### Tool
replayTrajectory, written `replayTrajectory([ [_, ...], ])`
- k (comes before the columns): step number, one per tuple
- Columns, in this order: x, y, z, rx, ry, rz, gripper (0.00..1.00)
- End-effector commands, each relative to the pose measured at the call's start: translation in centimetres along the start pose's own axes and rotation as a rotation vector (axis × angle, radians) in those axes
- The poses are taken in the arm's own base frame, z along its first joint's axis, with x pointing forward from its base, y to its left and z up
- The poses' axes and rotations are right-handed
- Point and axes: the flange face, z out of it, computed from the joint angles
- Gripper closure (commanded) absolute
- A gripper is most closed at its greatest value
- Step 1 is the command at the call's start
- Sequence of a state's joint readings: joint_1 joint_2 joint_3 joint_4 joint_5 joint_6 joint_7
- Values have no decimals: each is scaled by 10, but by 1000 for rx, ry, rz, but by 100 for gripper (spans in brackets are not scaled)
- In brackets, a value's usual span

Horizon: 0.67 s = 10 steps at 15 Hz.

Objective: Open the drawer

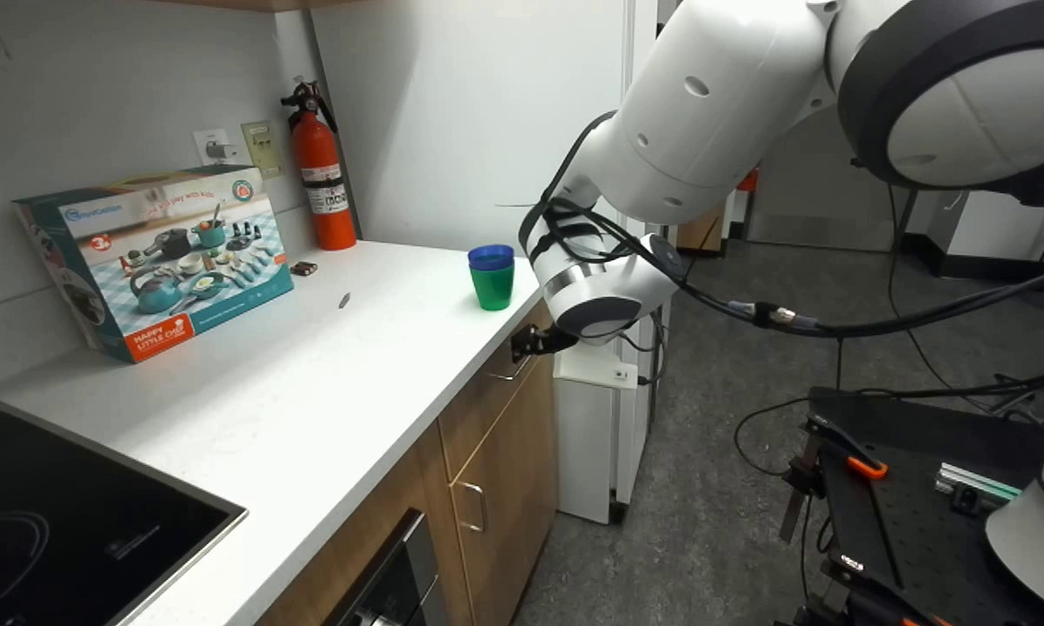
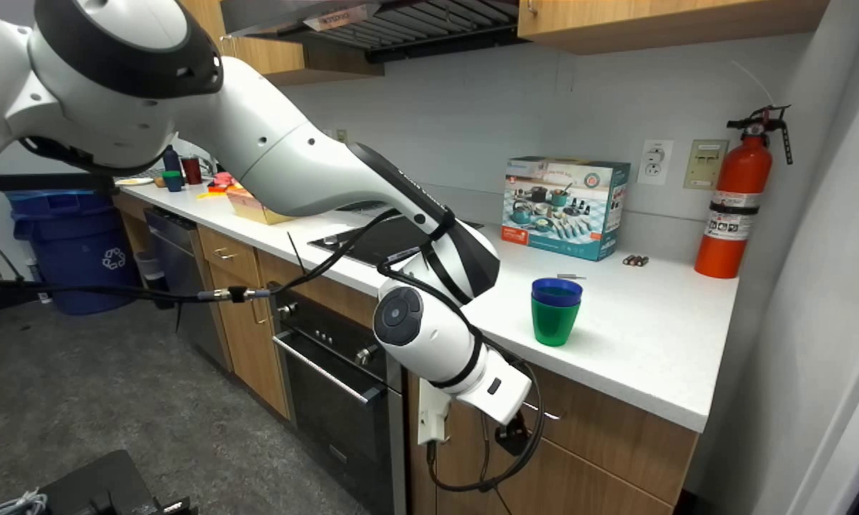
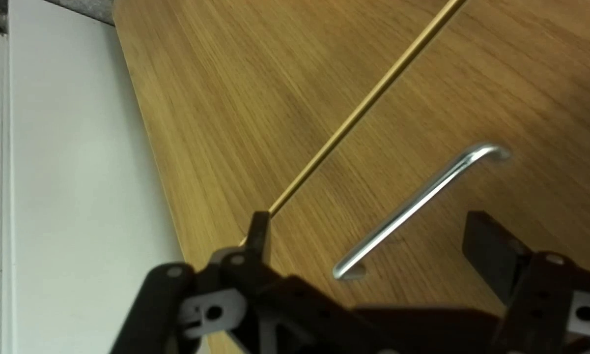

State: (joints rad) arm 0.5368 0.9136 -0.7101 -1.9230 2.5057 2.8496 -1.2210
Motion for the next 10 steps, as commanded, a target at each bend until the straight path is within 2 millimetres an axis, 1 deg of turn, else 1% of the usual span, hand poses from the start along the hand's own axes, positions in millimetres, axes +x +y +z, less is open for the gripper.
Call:
replayTrajectory([
  [1, 4, -9, 15, -11, 30, 2, 0],
  [2, 2, -10, 17, -11, 29, -3, 0],
  [3, 1, -10, 19, -13, 28, -11, 24],
  [4, -1, -10, 21, -13, 27, -17, 28],
  [5, -2, -10, 22, -15, 26, -22, 34],
  [6, -4, -9, 23, -17, 24, -26, 44],
  [8, -5, -10, 24, -14, 22, -35, 58],
  [9, -4, -14, 22, -3, 23, -38, 66],
  [10, -4, -18, 21, 5, 23, -39, 73],
])
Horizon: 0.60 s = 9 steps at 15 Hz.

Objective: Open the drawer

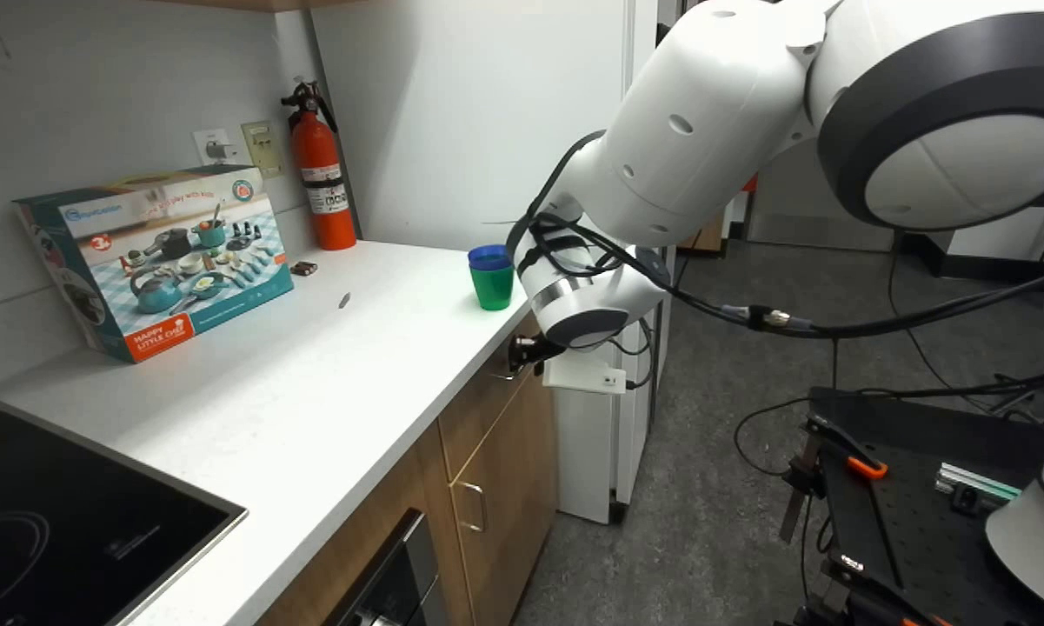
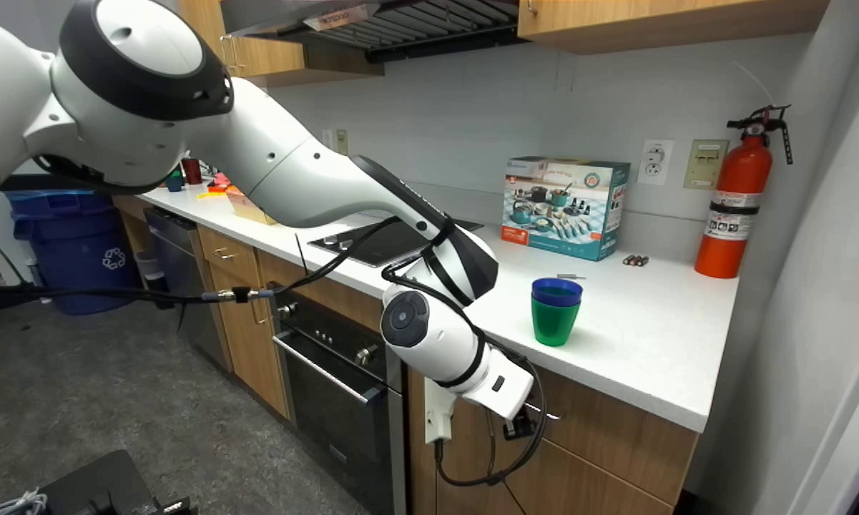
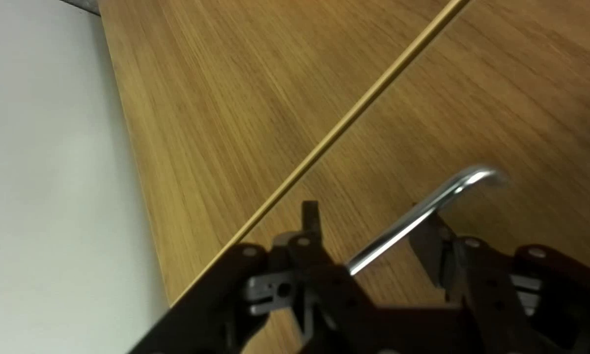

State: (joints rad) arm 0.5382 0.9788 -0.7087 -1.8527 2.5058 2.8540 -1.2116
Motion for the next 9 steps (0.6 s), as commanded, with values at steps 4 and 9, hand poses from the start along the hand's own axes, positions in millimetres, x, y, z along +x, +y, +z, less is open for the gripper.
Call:
replayTrajectory([
  [4, -1, -15, -1, 17, 9, 10, 93],
  [9, -11, -12, -8, 28, -14, -3, 93],
])
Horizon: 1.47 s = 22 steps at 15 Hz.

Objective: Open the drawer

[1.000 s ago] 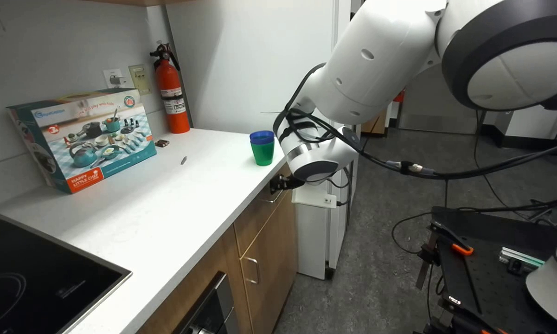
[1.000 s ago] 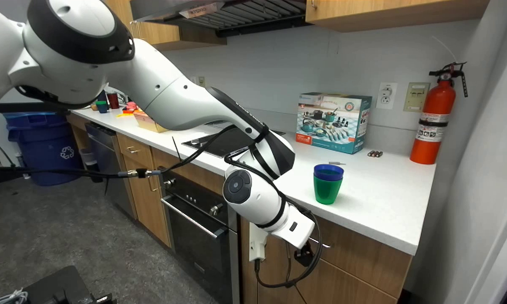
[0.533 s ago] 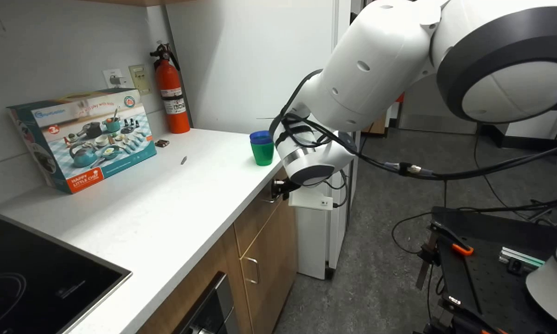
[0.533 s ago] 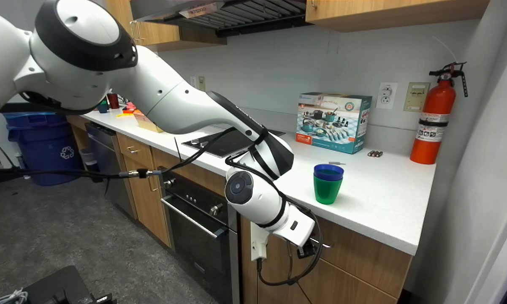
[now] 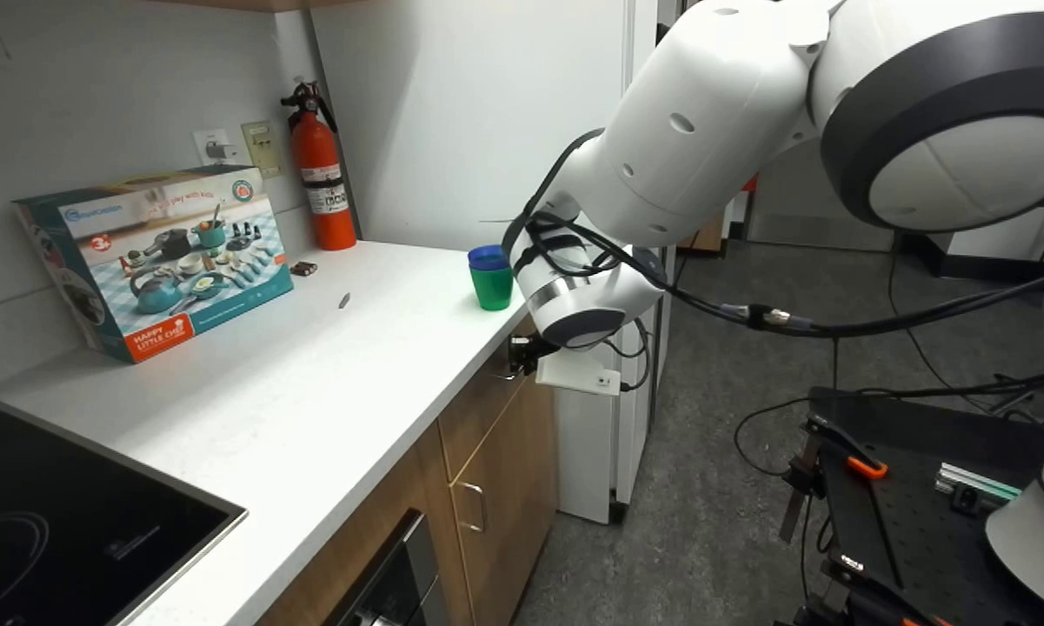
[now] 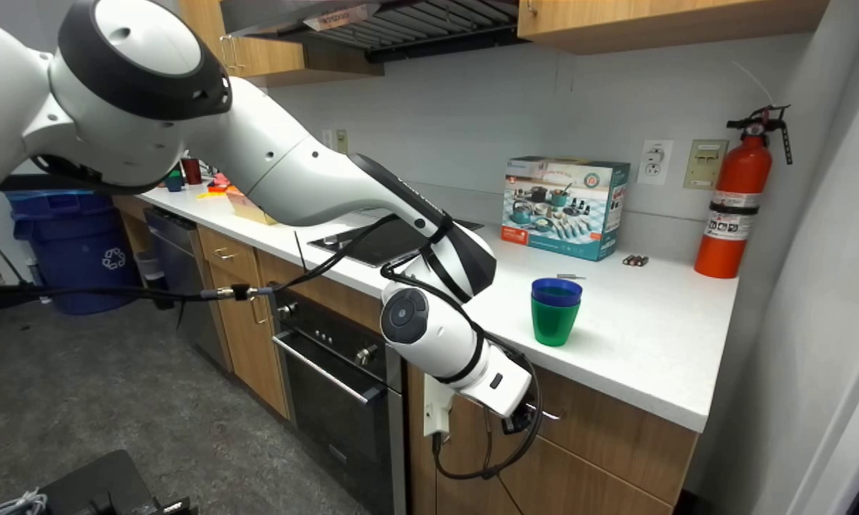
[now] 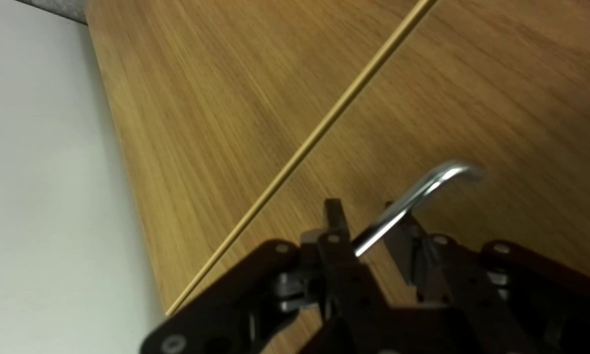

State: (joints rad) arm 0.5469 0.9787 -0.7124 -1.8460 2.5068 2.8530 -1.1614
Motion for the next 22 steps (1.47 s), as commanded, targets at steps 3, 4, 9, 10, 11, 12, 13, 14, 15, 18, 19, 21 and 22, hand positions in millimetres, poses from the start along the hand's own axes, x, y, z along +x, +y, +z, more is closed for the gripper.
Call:
replayTrajectory([
  [3, -15, -2, -13, 28, -32, -58, 93],
  [4, -18, 0, -15, 32, -41, -62, 93],
  [9, -29, 10, -22, 49, -79, -92, 93],
  [10, -31, 11, -24, 48, -87, -96, 93],
  [11, -33, 12, -25, 49, -94, -99, 93],
  [12, -36, 13, -27, 52, -105, -106, 93],
  [13, -34, 18, -30, 55, -113, -115, 93],
  [14, -31, 22, -32, 59, -122, -124, 93],
  [15, -33, 26, -35, 60, -131, -133, 93],
  [18, -41, 43, -59, 35, -163, -148, 93],
  [19, -43, 49, -66, 26, -170, -153, 93],
  [21, -50, 55, -78, 6, -179, -157, 93],
  [22, -51, 59, -83, -1, -181, -159, 93],
])
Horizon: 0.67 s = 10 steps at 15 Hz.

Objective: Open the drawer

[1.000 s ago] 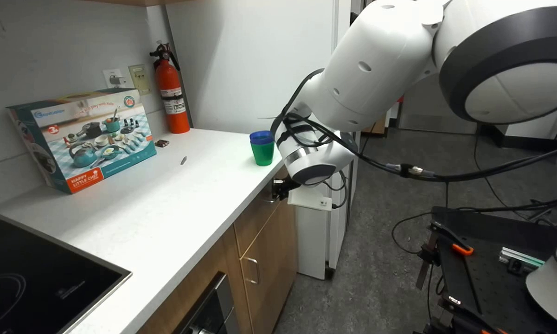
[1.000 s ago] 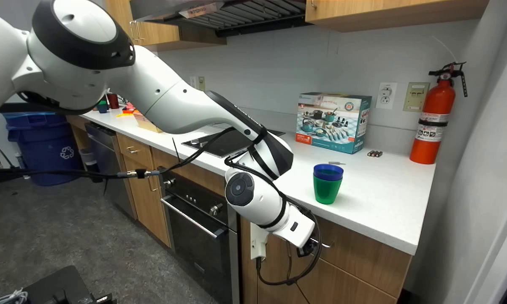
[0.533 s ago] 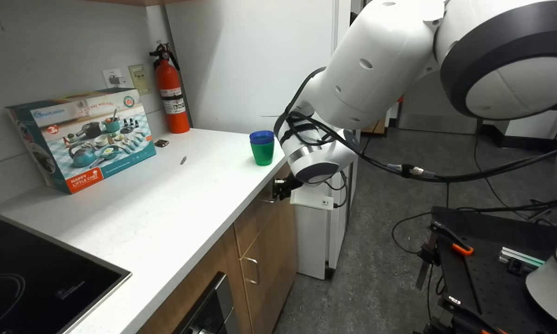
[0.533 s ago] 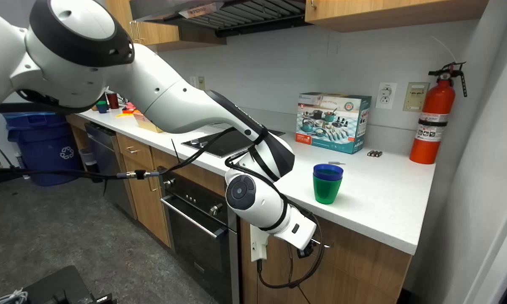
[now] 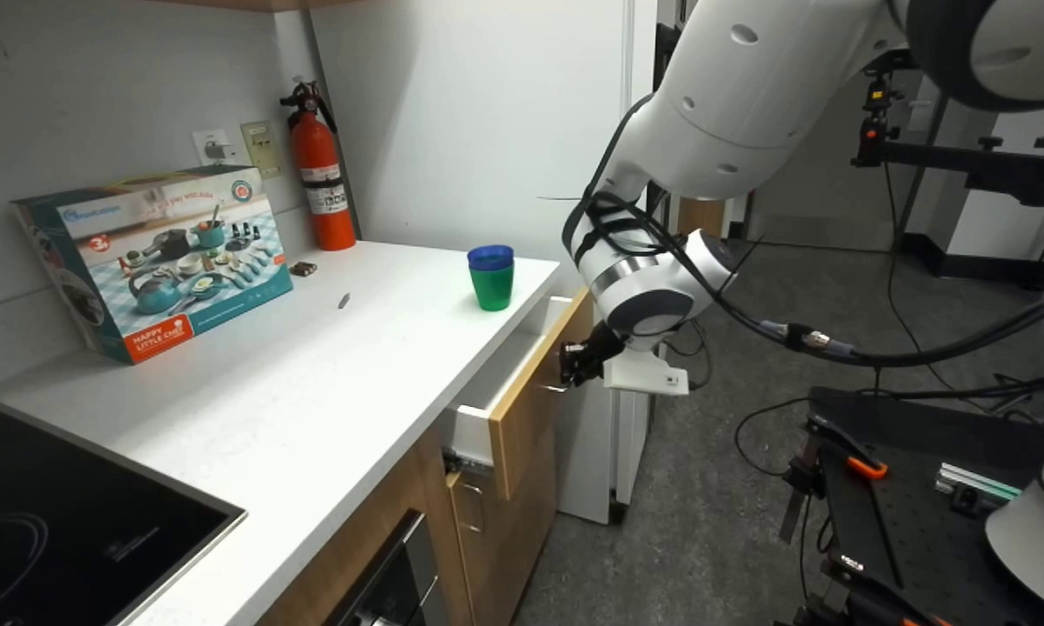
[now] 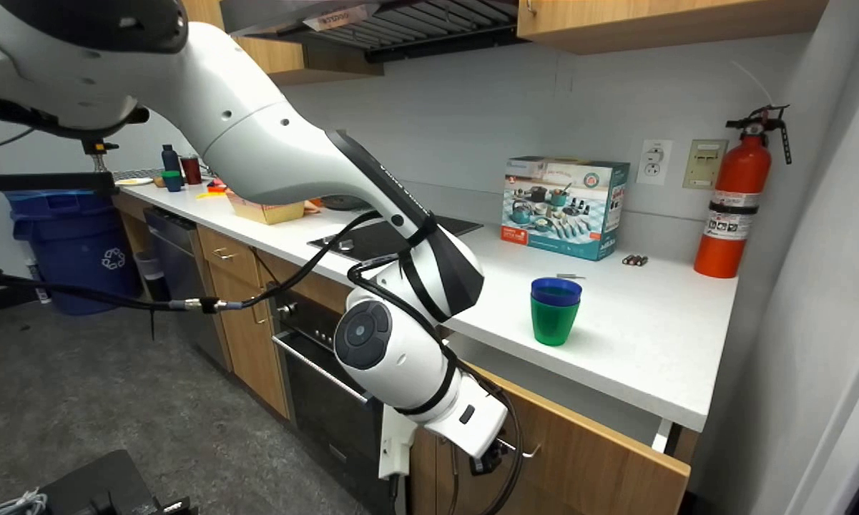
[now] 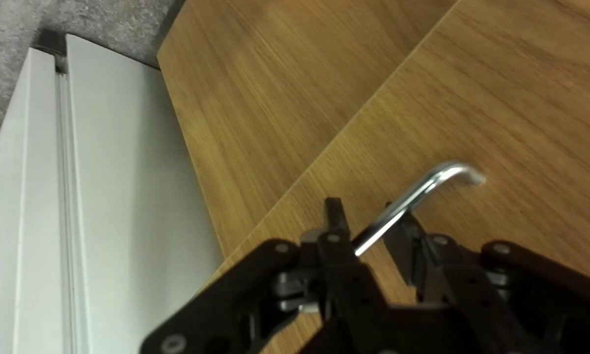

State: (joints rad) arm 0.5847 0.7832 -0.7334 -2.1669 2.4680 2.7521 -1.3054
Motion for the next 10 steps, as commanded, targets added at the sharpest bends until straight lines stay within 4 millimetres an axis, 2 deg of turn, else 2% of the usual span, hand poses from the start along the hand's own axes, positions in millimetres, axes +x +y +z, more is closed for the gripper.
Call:
replayTrajectory([
  [1, -34, -1, -21, 16, -79, -120, 93],
  [4, -40, 4, -31, 13, -98, -126, 93],
  [6, -54, -1, -36, 6, -110, -136, 93],
  [9, -66, -3, -44, -15, -114, -140, 93],
  [10, -54, 6, -46, -19, -112, -140, 93],
])
